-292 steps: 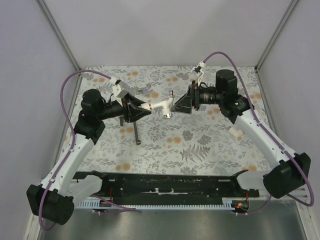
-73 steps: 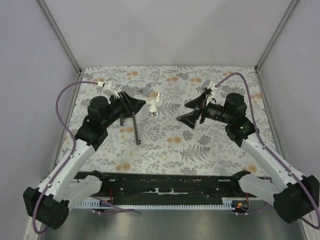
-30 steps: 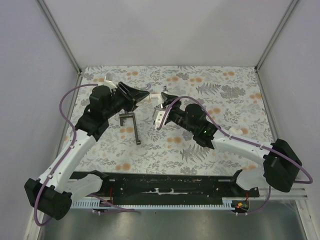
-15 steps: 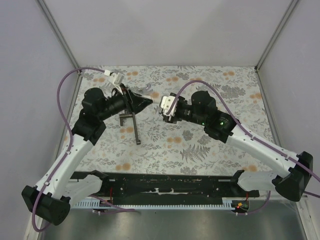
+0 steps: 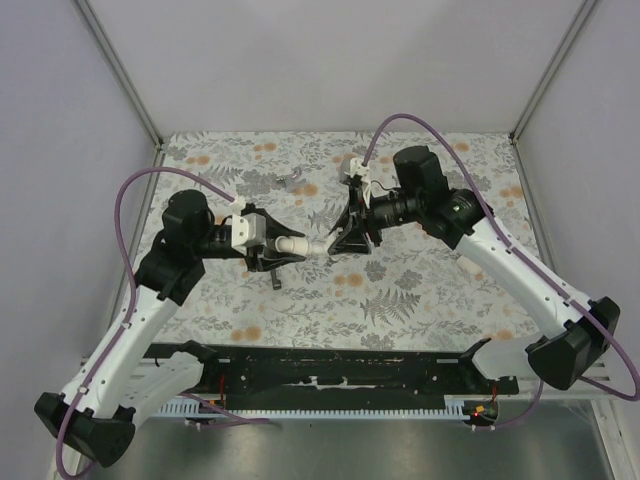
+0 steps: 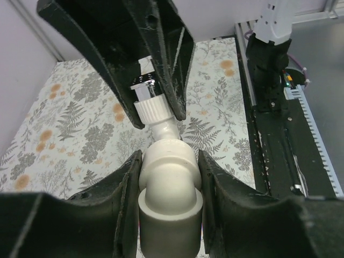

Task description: Install the water faucets

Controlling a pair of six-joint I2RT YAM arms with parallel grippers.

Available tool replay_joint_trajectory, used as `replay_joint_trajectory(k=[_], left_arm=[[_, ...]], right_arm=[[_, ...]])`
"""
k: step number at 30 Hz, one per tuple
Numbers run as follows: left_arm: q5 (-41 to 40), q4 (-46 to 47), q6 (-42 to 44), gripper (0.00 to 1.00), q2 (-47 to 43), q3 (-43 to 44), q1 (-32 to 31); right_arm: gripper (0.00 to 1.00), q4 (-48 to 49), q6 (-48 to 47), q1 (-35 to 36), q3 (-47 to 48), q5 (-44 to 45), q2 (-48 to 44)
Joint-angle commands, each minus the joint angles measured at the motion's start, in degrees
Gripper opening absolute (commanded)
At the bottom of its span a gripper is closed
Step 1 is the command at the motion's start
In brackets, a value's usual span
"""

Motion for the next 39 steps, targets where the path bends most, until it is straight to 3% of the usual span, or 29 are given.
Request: replay_joint_trajectory(k=[1,3,8,14,18,24,33,39], left_arm=[[8.69,-1.07,3.1,0.02,-3.41,-0.98,0.61],[6.05,5.35,-3.57,0.02,-3.85,-3.26,0.7],[-5.7,18.36,-19.73,0.02,-4.12,-7.49,0.7],[-29.87,23.57,-46.45,0.02,-0.43,-6.0,0.61],[-37.88,23.22,-63.85,0.02,2.21,-5.38,0.61],[-44.13,23.04,-76.8,0.02,3.09,-5.29,0.7],[-43.09,20.41,-81.3,0.02,4.85,-2.48,0.7],[-41.95,20.05,-81.21,0.02,4.41,-2.48,0.61]], right_arm=[[0.25,-8.05,4.12,-4.85,6.26,-2.08,1.82],[0.43,-8.32,3.42,-4.85,7.23,0.02,1.82],[0.74,-7.62,-2.28,-4.85,7.59,10.03,-1.6],[0.9,8.52,-6.33,-4.68,-2.06,16.02,-9.5],[0.95,18.56,-10.1,-1.09,-10.15,21.81,-11.98],[0.98,27.78,-23.72,9.55,-17.62,37.81,-10.67],[0.97,54.92,-35.51,15.54,-23.69,54.51,-0.91],[0.9,57.51,-38.68,15.8,-21.51,54.09,4.1]])
